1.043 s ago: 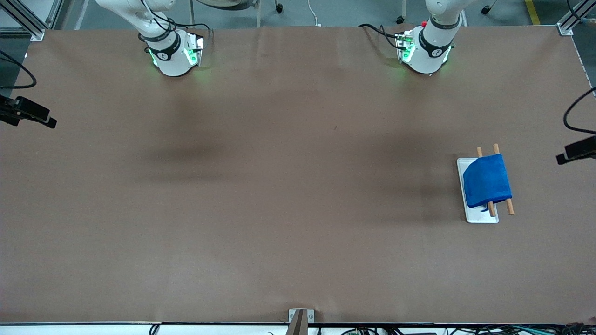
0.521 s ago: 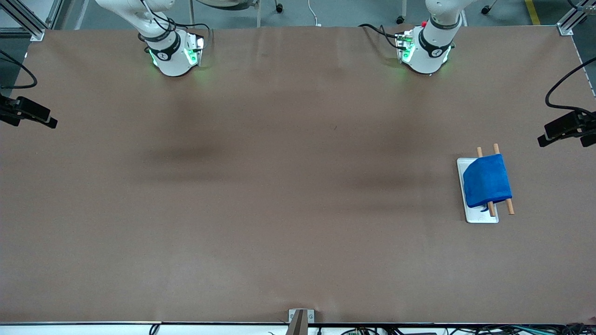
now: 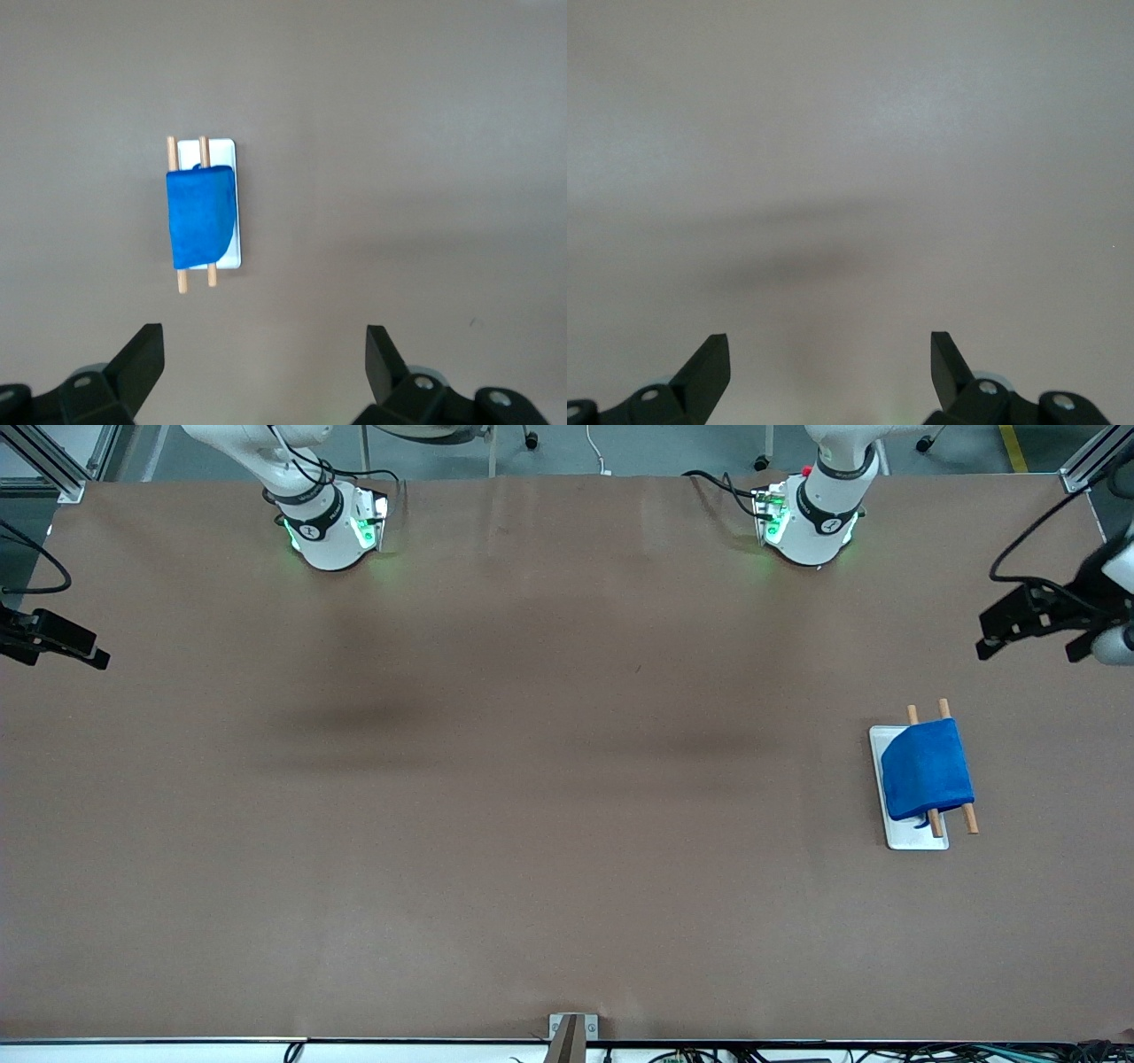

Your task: Right arm passes towel to left arm to hang

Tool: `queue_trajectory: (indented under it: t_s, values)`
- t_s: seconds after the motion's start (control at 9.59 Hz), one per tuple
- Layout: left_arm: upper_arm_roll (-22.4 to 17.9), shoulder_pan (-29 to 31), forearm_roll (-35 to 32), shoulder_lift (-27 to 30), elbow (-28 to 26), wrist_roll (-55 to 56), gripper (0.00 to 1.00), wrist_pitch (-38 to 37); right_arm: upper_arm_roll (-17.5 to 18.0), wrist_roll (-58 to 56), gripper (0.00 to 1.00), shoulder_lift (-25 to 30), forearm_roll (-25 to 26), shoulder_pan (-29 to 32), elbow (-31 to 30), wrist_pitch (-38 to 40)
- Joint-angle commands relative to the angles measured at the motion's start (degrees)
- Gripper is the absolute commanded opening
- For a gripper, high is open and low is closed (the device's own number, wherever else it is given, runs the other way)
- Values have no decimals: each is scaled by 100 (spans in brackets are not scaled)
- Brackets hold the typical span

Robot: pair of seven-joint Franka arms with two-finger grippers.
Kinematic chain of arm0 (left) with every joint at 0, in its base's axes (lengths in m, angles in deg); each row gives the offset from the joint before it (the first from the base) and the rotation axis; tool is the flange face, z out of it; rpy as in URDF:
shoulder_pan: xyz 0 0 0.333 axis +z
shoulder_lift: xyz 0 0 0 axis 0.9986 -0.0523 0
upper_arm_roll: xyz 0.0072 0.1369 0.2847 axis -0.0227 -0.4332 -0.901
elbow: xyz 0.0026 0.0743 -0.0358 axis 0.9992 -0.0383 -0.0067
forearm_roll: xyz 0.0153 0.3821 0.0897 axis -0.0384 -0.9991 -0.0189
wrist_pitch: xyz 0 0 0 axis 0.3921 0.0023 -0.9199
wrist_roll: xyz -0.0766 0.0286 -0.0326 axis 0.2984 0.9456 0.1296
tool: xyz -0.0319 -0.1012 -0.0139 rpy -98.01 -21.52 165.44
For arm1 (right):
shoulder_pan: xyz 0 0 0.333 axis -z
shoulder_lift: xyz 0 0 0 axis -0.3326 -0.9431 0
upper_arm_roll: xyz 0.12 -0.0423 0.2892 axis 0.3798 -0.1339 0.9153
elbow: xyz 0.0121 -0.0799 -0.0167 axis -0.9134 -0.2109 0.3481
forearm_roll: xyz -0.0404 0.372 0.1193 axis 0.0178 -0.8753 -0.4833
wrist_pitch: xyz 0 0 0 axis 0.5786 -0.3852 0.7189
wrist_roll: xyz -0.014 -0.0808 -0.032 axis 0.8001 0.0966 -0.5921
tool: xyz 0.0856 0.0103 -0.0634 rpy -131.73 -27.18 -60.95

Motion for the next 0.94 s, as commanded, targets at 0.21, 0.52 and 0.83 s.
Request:
queue_trajectory:
  t_s: [0.21, 0.52, 0.83]
  values:
    - [-338, -301, 49, 907, -1407, 36, 100, 277, 26, -3, 100, 85, 35, 23, -44, -4]
    - [-364, -292, 49, 785, -1137, -104, 100, 251, 26, -3, 100, 85, 35, 15, -44, -4]
    - [-373, -239, 58, 636, -1030, -105, 100, 172, 26, -3, 100, 85, 26, 23, -44, -4]
